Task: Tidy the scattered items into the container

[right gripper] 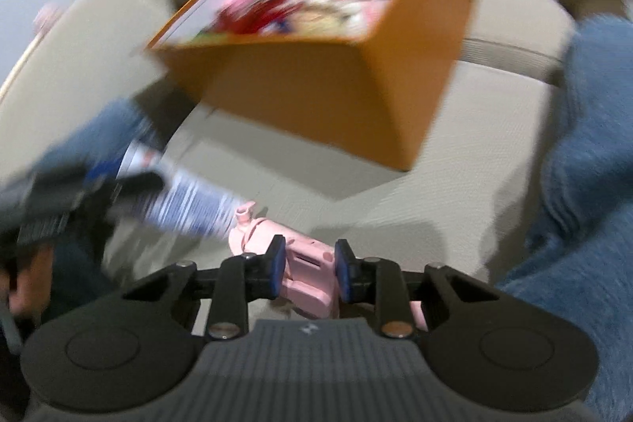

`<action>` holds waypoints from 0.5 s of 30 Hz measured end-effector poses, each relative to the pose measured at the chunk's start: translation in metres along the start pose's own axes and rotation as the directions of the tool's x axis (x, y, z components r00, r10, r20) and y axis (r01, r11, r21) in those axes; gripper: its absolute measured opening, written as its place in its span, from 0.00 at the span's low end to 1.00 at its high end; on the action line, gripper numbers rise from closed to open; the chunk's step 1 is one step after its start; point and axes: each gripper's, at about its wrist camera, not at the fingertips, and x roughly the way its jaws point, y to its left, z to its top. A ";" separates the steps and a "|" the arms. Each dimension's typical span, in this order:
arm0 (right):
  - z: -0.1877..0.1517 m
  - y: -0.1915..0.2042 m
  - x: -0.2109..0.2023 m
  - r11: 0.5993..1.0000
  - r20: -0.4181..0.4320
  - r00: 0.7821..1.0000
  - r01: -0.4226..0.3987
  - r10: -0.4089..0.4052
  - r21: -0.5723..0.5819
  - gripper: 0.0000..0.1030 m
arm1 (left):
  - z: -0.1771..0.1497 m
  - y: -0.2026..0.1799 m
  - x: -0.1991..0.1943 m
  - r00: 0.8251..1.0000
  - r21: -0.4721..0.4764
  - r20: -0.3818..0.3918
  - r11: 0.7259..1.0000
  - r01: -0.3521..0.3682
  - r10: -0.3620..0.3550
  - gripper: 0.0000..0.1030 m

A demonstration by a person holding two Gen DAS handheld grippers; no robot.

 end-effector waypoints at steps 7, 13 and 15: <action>0.002 0.003 0.007 0.999 -0.022 1.000 0.005 -0.004 0.037 0.29 | -0.003 -0.003 0.000 1.000 0.024 0.002 1.000 0.004 -0.004 0.12; 0.009 0.014 -0.001 0.978 -0.106 0.993 -0.065 0.045 -0.198 0.43 | -0.003 0.000 0.003 1.000 0.010 0.014 1.000 0.017 -0.017 0.11; 0.012 0.018 0.001 0.953 -0.143 0.990 -0.061 0.019 -0.296 0.44 | -0.003 0.001 0.003 1.000 0.007 0.015 1.000 0.019 -0.019 0.11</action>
